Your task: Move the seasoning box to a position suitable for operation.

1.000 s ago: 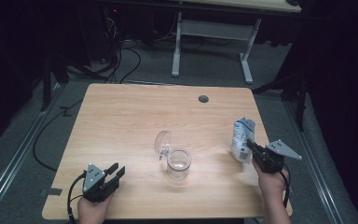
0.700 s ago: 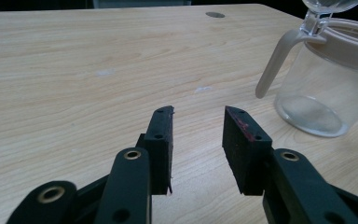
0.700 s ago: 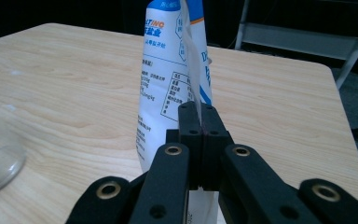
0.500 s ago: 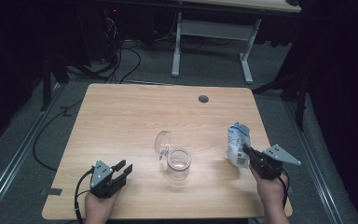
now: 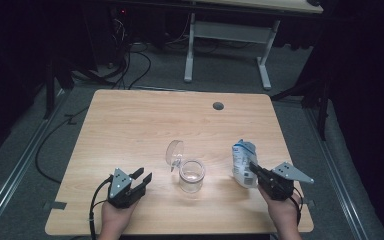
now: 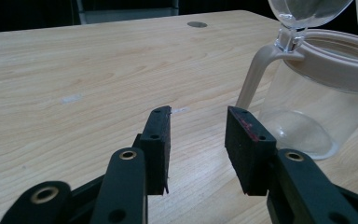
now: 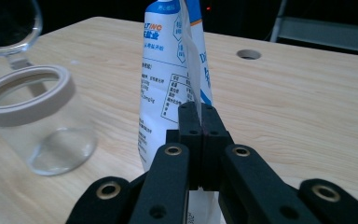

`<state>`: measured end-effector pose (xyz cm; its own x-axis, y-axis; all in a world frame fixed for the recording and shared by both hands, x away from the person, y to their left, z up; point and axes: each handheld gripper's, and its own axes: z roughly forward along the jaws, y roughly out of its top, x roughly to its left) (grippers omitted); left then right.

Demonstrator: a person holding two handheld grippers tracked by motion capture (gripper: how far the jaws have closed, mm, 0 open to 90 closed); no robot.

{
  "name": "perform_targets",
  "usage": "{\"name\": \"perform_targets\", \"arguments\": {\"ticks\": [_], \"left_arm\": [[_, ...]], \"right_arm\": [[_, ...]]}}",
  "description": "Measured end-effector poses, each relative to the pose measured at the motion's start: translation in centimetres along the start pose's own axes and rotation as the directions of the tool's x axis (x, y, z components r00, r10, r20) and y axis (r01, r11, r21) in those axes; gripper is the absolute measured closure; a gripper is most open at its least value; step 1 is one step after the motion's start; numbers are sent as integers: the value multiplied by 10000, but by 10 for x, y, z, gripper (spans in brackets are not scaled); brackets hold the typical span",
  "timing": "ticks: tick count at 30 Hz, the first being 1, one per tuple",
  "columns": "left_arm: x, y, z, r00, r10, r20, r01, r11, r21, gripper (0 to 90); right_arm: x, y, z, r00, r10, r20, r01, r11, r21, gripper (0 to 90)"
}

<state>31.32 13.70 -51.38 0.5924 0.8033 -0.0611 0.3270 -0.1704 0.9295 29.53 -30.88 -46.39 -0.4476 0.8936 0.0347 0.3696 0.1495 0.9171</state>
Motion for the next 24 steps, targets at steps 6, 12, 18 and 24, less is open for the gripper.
{"name": "perform_targets", "arguments": {"ticks": [6, 12, 18, 24], "left_arm": [[0, 0, 4, 9992, 8, 388, -10, 10000, 49, 624], [-6, -1, 6, 9956, 71, 930, -62, 9999, -100, 612], [-13, -3, 6, 9925, 259, 1191, -245, 9996, -126, 606], [-14, -4, 7, 9928, 277, 1166, -266, 9996, -103, 597]], "right_arm": [[16, 5, 9, 9992, 36, -406, -30, 9999, 130, 900], [31, 17, 13, 9992, -66, -394, 82, 9991, 407, 900], [44, 24, 12, 9989, -170, -437, 200, 9974, 693, 900], [50, 31, 16, 9965, -611, -565, 691, 9858, 1528, 900]]}}
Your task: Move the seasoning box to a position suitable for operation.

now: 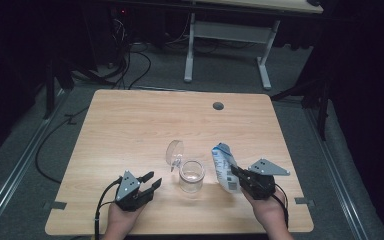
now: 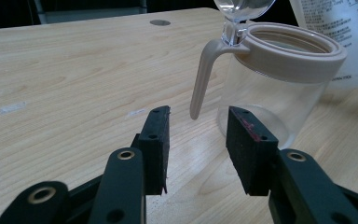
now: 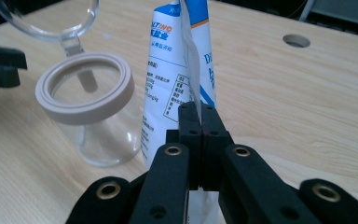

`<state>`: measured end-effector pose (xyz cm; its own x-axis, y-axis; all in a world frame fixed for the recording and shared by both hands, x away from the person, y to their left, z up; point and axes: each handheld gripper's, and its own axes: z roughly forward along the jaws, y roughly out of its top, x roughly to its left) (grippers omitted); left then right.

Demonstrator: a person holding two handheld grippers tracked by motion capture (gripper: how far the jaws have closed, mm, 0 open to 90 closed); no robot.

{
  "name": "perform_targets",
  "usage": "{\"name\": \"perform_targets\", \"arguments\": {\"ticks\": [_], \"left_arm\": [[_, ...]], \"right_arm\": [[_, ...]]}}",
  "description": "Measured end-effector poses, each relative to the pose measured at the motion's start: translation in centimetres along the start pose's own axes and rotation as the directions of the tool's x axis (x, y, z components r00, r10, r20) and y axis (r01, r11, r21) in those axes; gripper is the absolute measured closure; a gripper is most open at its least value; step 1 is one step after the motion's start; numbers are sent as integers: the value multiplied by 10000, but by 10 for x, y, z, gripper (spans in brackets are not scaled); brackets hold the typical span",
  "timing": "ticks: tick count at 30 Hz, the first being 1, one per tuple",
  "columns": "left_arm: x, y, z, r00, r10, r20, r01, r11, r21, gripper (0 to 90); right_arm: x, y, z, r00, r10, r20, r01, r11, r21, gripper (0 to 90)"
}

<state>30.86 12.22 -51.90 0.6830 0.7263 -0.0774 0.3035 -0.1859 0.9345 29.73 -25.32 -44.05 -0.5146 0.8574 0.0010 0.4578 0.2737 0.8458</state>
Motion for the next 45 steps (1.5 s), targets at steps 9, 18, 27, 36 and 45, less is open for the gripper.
{"name": "perform_targets", "arguments": {"ticks": [9, 18, 27, 36, 45], "left_arm": [[0, -1, 1, 9998, 122, -135, -122, 9999, 49, 583], [0, -2, -1, 9998, 128, -151, -128, 9999, 53, 581], [0, -3, -2, 9997, 192, -146, -191, 9998, 80, 573], [0, -4, -3, 9997, 194, -143, -193, 9998, 68, 573], [0, -4, -4, 9997, 179, -163, -178, 9998, 43, 573]], "right_arm": [[-4, 15, 2, 9987, -423, -291, 460, 9885, 1438, 900], [-5, 31, 1, 9954, -562, -770, 751, 9597, 2708, 900], [-7, 42, 6, 9917, -762, -1040, 1111, 9141, 3900, 900], [-6, 52, 7, 9897, -880, -1129, 1311, 8746, 4667, 900], [-3, 57, 9, 9872, -973, -1264, 1497, 8383, 5242, 900]]}}
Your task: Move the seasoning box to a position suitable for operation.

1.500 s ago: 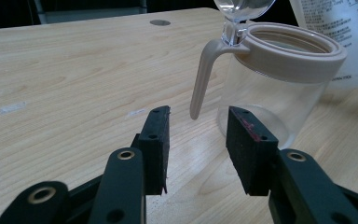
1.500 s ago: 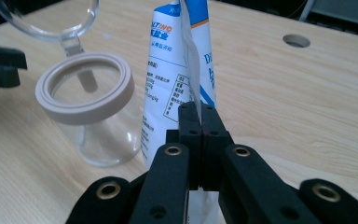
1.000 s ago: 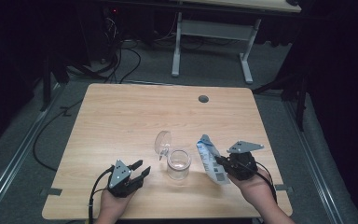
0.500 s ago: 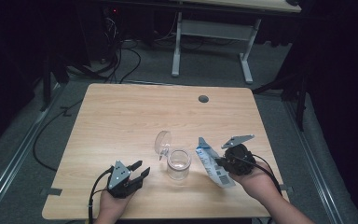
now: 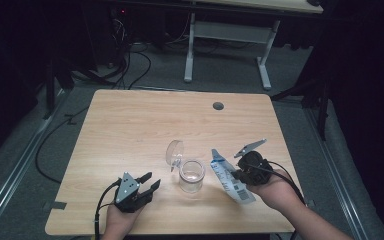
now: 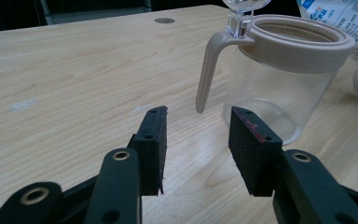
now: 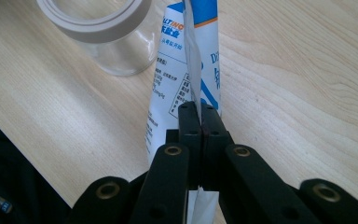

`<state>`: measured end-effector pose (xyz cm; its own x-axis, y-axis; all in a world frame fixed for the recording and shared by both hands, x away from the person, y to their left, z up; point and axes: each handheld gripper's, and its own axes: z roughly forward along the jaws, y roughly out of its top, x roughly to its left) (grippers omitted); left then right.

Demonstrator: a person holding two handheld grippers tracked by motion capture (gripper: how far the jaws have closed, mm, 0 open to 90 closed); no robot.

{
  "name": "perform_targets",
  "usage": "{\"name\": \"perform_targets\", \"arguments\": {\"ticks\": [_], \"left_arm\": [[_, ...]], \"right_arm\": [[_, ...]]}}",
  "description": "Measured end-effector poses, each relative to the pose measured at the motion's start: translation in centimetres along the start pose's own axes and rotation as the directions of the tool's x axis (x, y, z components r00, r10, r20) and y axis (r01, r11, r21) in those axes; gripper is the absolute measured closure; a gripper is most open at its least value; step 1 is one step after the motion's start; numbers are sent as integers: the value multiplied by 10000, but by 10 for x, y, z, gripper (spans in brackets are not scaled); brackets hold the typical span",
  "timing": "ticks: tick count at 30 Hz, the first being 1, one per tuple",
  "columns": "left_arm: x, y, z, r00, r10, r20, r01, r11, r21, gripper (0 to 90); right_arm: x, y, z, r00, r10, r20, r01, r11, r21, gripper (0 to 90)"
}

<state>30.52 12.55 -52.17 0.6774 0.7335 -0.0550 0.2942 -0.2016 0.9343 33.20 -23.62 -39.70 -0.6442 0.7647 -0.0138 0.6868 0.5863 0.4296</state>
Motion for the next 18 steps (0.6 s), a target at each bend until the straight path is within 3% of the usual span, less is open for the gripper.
{"name": "perform_targets", "arguments": {"ticks": [18], "left_arm": [[0, 0, 0, 10000, 36, 40, -36, 10000, 37, 573]], "right_arm": [[-1, 10, -5, 9996, -225, -141, 237, 9953, 937, 900]]}}
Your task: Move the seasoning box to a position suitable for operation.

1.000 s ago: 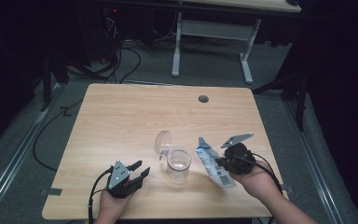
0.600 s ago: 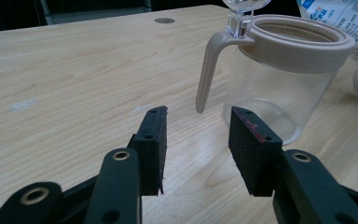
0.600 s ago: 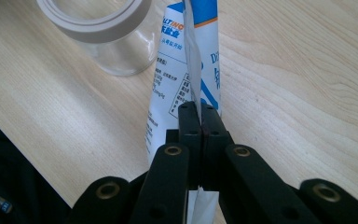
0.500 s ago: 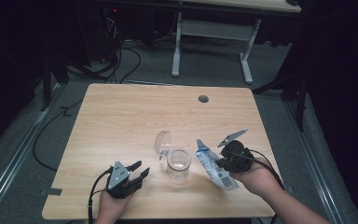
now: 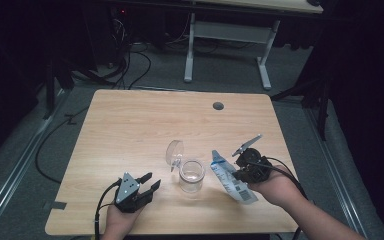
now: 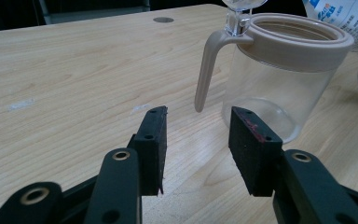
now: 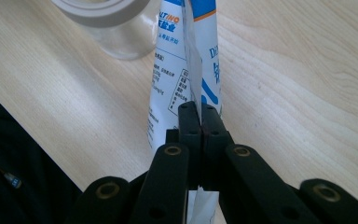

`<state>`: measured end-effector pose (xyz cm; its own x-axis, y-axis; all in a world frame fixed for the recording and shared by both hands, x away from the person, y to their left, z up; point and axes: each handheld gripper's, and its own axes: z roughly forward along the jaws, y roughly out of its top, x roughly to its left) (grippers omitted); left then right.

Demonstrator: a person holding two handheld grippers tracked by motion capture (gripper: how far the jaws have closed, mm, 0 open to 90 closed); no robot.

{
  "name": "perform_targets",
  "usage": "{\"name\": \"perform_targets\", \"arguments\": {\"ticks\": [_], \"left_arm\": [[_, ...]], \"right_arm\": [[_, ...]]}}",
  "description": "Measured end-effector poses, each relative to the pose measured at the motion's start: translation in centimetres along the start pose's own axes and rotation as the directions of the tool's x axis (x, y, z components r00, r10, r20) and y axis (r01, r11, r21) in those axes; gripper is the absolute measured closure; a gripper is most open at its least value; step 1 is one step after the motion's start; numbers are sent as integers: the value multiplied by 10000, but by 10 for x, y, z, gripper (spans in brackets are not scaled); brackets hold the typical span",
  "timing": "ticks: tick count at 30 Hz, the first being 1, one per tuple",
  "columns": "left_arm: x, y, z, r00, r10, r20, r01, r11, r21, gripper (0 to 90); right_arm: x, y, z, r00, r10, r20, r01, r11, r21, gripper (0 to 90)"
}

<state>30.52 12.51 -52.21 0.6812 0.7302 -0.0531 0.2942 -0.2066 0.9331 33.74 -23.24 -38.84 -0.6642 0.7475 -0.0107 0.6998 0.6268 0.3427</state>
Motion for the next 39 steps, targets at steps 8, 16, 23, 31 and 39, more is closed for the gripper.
{"name": "perform_targets", "arguments": {"ticks": [8, 16, 23, 31, 39], "left_arm": [[0, 0, 1, 10000, -2, 82, 2, 10000, 31, 573], [-11, 1, 1, 9994, 129, 333, -127, 9999, -63, 584], [-33, 3, 5, 9968, 389, 700, -389, 9992, -13, 594], [-63, 14, 16, 9897, 714, 1237, -726, 9974, 52, 616], [-89, 26, 35, 9803, 645, 1866, -652, 9979, -20, 631]], "right_arm": [[-1, 2, 0, 10000, -5, 82, 1, 9991, 434, 900], [2, 2, 1, 9999, -140, 98, 132, 9972, 741, 900], [5, 3, -3, 9997, -188, 123, 180, 9979, 621, 900], [6, 2, -6, 9998, -169, 122, 163, 9987, 491, 900], [6, 1, -8, 9998, -160, 128, 153, 9985, 518, 900]]}}
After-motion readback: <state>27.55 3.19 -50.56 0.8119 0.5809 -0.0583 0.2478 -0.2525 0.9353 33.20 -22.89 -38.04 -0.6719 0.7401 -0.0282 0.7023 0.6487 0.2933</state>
